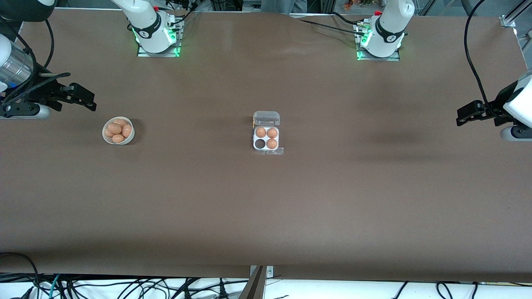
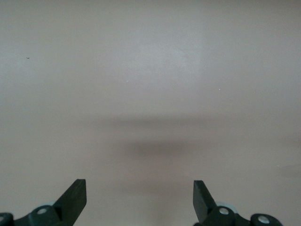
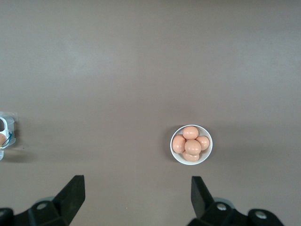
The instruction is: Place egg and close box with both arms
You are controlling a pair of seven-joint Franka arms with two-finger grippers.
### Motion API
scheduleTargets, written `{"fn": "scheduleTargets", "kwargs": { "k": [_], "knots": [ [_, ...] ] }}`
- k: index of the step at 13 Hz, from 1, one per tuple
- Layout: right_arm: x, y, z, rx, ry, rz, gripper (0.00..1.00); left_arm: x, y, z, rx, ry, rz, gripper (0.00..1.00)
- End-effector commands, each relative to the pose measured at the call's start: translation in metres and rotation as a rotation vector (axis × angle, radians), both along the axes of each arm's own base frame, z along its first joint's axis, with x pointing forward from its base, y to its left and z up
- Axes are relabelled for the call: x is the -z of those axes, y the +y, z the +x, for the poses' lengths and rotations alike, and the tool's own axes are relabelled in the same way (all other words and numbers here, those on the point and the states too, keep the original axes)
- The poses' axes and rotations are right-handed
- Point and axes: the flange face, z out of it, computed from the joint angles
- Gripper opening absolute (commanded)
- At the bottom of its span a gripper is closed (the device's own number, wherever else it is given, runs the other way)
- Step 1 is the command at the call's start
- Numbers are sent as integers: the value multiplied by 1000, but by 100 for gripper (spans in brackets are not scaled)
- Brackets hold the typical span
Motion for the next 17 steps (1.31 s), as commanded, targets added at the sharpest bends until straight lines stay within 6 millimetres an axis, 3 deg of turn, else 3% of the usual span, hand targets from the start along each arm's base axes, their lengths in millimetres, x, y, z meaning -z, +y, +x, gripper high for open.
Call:
{"fn": "scheduleTargets", "kwargs": {
  "k": [1,13,17],
  "knots": [
    [-3,0,-3,-9,4,-15,100,-5,-2,0,11,-3,19,100],
    [-3,0,-4,-18,5,-17,100,-5,2,0,13,-3,20,100],
    [-3,0,-4,-20,5,-17,100,-5,16,-1,-4,-2,20,100]
  ]
}}
